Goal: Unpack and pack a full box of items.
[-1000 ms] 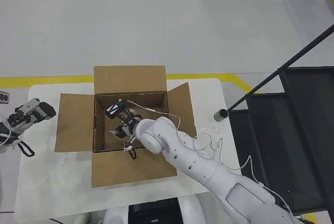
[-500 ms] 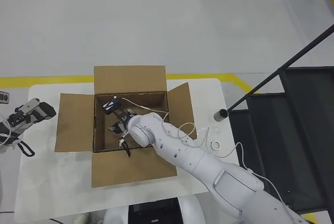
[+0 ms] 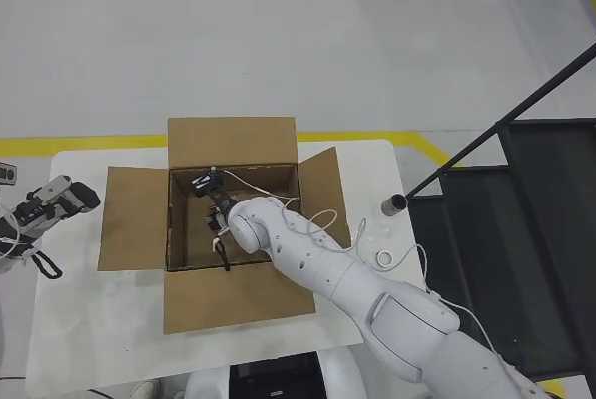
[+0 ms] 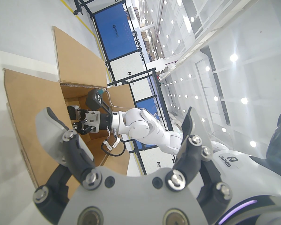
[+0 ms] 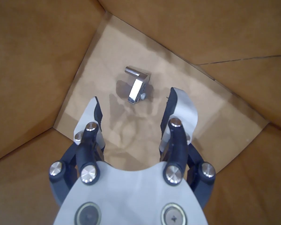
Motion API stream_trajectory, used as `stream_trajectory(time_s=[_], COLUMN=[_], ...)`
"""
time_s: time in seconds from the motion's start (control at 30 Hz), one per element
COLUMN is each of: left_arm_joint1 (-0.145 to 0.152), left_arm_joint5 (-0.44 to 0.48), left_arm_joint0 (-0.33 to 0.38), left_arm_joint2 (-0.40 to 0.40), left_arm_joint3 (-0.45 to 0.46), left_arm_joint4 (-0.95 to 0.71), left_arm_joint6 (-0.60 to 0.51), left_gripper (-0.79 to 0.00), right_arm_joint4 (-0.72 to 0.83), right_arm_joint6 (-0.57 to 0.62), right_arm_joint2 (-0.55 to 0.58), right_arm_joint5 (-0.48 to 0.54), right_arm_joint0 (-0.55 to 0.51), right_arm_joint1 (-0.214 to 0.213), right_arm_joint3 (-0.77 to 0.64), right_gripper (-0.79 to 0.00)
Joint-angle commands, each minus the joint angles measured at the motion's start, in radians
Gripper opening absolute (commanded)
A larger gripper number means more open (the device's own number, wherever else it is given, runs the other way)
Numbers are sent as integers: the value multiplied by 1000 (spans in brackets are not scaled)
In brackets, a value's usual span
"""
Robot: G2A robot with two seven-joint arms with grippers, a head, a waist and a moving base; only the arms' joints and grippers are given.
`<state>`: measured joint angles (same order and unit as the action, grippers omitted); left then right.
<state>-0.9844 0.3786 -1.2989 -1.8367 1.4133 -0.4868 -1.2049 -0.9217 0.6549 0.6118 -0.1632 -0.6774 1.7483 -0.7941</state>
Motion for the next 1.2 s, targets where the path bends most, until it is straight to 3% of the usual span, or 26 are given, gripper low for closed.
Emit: stream_trajectory(time_s=[0.0, 0.1, 0.23, 0.6, 0.77, 0.9, 1.03, 1.17], left_arm_joint1=[0, 0, 0, 0, 0, 0, 0, 0], left_arm_joint5=[0, 0, 0, 0, 0, 0, 0, 0], left_arm_joint0=[0, 0, 0, 0, 0, 0, 0, 0], left_arm_joint2=[0, 0, 0, 0, 0, 0, 0, 0], left_arm_joint3=[0, 0, 0, 0, 0, 0, 0, 0], left_arm_joint4=[0, 0, 0, 0, 0, 0, 0, 0], left_arm_joint6=[0, 0, 0, 0, 0, 0, 0, 0], left_gripper=[0, 0, 0, 0, 0, 0, 0, 0], right_arm_joint4=[5, 10, 21, 52, 62, 68, 68, 61], right_arm_joint6=[-10, -25, -42, -80, -93, -97, -102, -109], right_arm_joint2=[-4, -8, -8, -7, -1, 1, 2, 8], right_arm_joint5=[2, -3, -13, -10, -27, -26, -18, -17], right_arm_joint0=[5, 13, 23, 57, 68, 71, 76, 79], right_arm_joint1=[10, 23, 39, 85, 101, 113, 122, 126], right_arm_joint3=[22, 56, 93, 202, 245, 270, 285, 280], right_gripper=[-228, -268, -394, -409, -471, -582, -785, -785])
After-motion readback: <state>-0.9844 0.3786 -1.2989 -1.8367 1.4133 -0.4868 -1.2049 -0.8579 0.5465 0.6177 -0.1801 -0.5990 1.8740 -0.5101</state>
